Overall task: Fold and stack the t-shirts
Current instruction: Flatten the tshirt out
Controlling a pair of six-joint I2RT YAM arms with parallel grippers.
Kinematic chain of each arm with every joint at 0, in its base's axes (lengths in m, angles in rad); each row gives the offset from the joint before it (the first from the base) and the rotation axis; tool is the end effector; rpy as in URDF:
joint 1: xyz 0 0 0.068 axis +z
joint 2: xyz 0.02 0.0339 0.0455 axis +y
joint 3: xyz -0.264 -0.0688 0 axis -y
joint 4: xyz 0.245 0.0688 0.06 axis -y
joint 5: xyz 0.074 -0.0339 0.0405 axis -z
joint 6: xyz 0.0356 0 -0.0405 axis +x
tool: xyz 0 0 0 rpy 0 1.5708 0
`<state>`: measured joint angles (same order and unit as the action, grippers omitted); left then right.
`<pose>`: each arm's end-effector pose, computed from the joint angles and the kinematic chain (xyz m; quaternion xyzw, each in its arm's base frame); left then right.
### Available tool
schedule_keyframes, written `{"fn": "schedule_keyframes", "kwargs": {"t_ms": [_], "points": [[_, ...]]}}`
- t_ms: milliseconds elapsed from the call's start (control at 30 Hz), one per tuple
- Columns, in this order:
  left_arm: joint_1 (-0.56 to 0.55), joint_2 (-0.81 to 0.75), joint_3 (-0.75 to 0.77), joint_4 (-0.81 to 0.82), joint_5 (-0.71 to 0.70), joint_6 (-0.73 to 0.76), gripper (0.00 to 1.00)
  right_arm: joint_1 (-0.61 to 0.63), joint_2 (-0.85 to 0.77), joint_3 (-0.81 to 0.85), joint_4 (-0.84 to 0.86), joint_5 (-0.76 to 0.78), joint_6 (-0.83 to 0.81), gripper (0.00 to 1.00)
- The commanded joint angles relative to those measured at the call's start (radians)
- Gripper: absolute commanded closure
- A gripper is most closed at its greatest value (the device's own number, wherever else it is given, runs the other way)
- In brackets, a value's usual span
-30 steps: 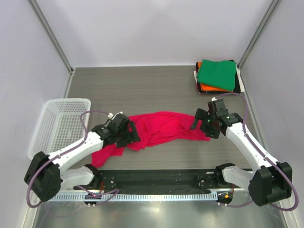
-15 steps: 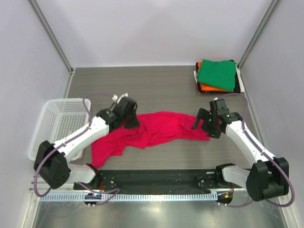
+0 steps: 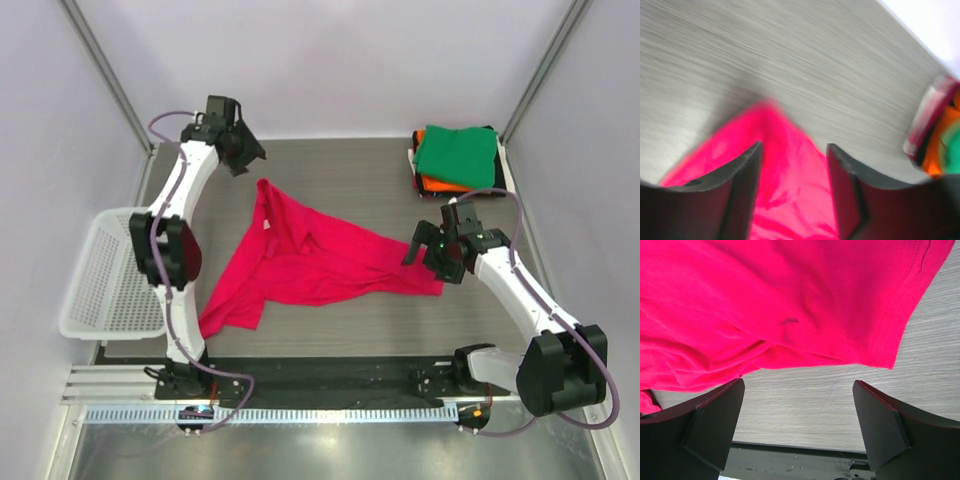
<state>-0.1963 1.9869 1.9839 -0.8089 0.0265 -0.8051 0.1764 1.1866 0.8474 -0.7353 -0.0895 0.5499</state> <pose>0.4385 -0.0882 0.3347 -0.2737 0.8876 -0.1886 0.3190 0.2201 0.0425 0.2371 0.1690 0.9536 0.1277 0.2140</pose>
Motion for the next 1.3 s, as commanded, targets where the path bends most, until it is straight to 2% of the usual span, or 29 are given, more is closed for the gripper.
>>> {"fn": "schedule_keyframes", "kwargs": {"t_ms": [0,133,200,267,333,400,500,600,867,967,1067,1133,1200,1267], "points": [[0.024,0.072,0.09,-0.216,0.075,0.049,0.33,-0.003,-0.041,0.041,-0.013,0.0,-0.027,0.04],[0.015,-0.124,-0.155,-0.096,0.035,0.067,0.2,-0.003,-0.081,0.012,-0.024,0.036,-0.036,0.04],[0.002,-0.236,-0.236,-0.093,-0.005,0.083,0.2,-0.003,-0.058,0.005,-0.019,0.048,-0.041,0.03],[-0.015,-0.345,-0.391,-0.058,-0.019,0.084,0.21,-0.003,-0.03,-0.005,-0.001,0.042,-0.041,0.03],[-0.026,-0.408,-0.55,0.002,-0.019,0.077,0.23,-0.003,0.016,-0.016,0.022,0.033,-0.038,0.03],[-0.038,-0.472,-0.647,0.055,-0.004,0.073,0.25,-0.003,0.051,-0.016,0.063,0.022,-0.036,0.03],[-0.046,-0.482,-0.799,0.132,0.026,0.063,0.27,-0.005,0.148,0.015,0.1,0.014,-0.044,0.03],[-0.055,-0.429,-0.836,0.18,0.026,0.064,0.28,-0.003,0.266,0.062,0.132,0.016,-0.05,0.03],[-0.054,-0.194,-0.772,0.234,0.004,0.081,0.33,-0.003,0.601,0.312,0.151,0.073,-0.093,0.05],[-0.035,-0.098,-0.676,0.228,0.006,0.095,0.34,-0.003,0.709,0.493,0.146,0.038,-0.143,0.08],[-0.011,0.01,-0.513,0.163,0.007,0.11,0.34,-0.002,0.818,0.706,0.13,-0.047,-0.191,0.12],[0.006,0.056,-0.361,0.111,0.006,0.119,0.34,0.003,0.835,0.833,0.125,-0.087,-0.202,0.15],[0.011,0.085,-0.242,0.012,0.001,0.129,0.34,0.038,0.777,0.883,0.123,-0.063,-0.223,0.13],[0.009,0.05,-0.231,0.011,0.003,0.129,0.32,0.05,0.719,0.869,0.123,-0.044,-0.231,0.12]]}}
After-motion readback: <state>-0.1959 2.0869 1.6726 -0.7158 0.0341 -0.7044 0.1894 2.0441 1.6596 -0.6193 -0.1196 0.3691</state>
